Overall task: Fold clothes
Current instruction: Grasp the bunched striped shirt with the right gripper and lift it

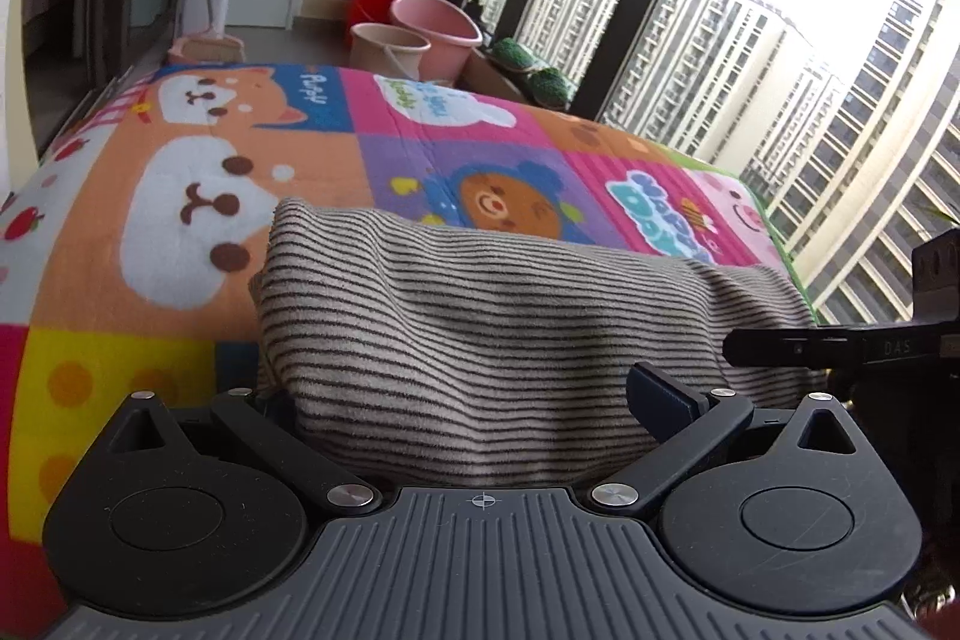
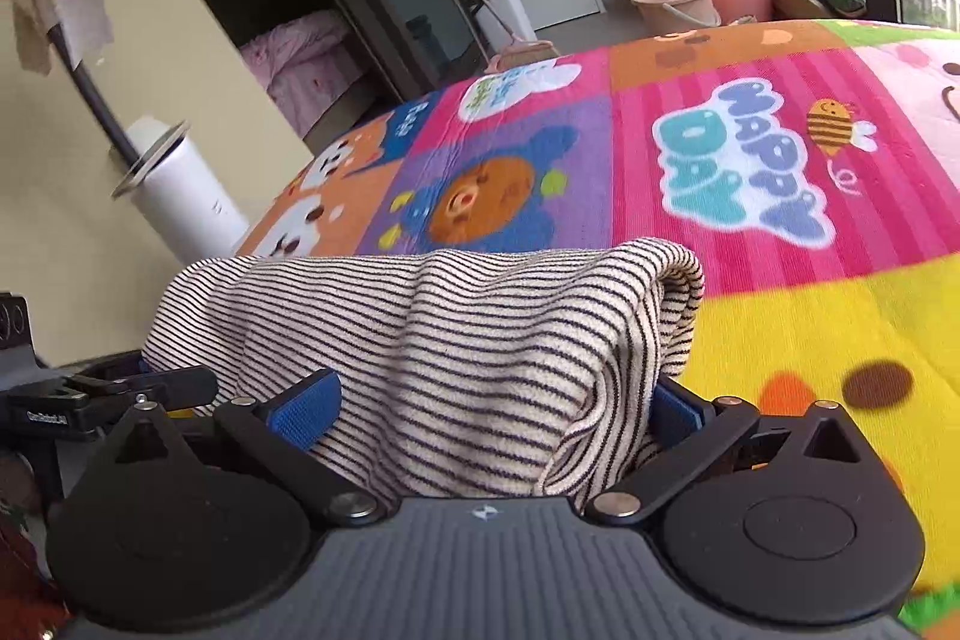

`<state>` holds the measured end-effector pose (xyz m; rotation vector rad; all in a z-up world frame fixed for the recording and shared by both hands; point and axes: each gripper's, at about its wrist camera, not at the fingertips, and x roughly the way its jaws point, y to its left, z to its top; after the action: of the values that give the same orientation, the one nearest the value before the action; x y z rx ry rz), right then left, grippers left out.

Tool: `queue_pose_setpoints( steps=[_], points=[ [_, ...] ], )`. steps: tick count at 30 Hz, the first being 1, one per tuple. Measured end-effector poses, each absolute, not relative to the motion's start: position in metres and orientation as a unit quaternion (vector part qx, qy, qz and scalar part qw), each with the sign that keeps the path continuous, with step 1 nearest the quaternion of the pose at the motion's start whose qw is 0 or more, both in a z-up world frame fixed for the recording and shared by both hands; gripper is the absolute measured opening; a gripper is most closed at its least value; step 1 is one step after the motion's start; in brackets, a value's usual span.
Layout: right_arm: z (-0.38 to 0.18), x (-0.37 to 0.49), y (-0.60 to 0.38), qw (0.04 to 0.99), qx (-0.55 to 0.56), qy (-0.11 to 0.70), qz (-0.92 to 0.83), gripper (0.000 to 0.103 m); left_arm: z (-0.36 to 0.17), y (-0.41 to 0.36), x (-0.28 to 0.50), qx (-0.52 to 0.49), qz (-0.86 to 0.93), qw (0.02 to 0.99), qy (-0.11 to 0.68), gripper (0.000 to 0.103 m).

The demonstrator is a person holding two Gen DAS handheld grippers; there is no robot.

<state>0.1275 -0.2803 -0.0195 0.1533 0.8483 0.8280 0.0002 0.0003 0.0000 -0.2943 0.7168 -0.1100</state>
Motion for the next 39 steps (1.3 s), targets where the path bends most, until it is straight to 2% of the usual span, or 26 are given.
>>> queue_pose_setpoints(
  steps=[4, 6, 10, 16, 19, 23, 25, 30, 32, 35, 39],
  points=[
    [-0.007, 0.114, -0.278, 0.861, -0.005, 0.341, 0.378, 0.103, 0.003, 0.011, 0.003, -0.15, -0.045, 0.93, 0.333, 0.103],
    [0.007, 0.089, -0.281, 0.893, -0.036, 0.271, 0.357, 0.103, 0.006, 0.015, -0.01, -0.151, -0.035, 0.944, 0.291, 0.103],
    [0.043, 0.064, -0.301, 0.88, 0.039, 0.247, 0.405, 0.103, 0.017, 0.027, -0.038, -0.155, -0.007, 0.956, 0.25, 0.103],
    [0.009, 0.066, -0.258, 0.668, 0.195, 0.5, 0.516, 0.103, 0.035, 0.023, -0.047, -0.156, 0.002, 0.96, 0.233, 0.103],
    [-0.019, 0.067, -0.228, 0.645, 0.189, 0.548, 0.498, 0.103, 0.045, 0.016, -0.055, -0.144, -0.001, 0.964, 0.222, 0.103],
    [-0.025, 0.087, -0.199, 0.613, 0.188, 0.593, 0.487, 0.103, 0.059, 0.007, -0.059, -0.113, -0.013, 0.972, 0.208, 0.103],
    [-0.004, 0.101, -0.199, 0.637, 0.194, 0.564, 0.488, 0.103, 0.065, 0.002, -0.058, -0.1, -0.024, 0.974, 0.202, 0.103],
    [0.082, 0.112, -0.225, 0.8, 0.178, 0.288, 0.495, 0.103, 0.057, -0.015, -0.034, -0.097, -0.072, 0.968, 0.222, 0.103],
    [0.098, 0.123, -0.231, 0.809, 0.171, 0.242, 0.507, 0.103, 0.046, -0.024, -0.018, -0.107, -0.076, 0.958, 0.255, 0.103],
    [0.096, 0.15, -0.229, 0.797, 0.157, 0.271, 0.517, 0.103, 0.028, -0.033, 0.012, -0.121, -0.07, 0.946, 0.294, 0.103],
    [0.057, 0.181, -0.217, 0.781, 0.137, 0.386, 0.471, 0.103, 0.008, -0.033, 0.046, -0.153, -0.081, 0.925, 0.338, 0.103]
  ],
)
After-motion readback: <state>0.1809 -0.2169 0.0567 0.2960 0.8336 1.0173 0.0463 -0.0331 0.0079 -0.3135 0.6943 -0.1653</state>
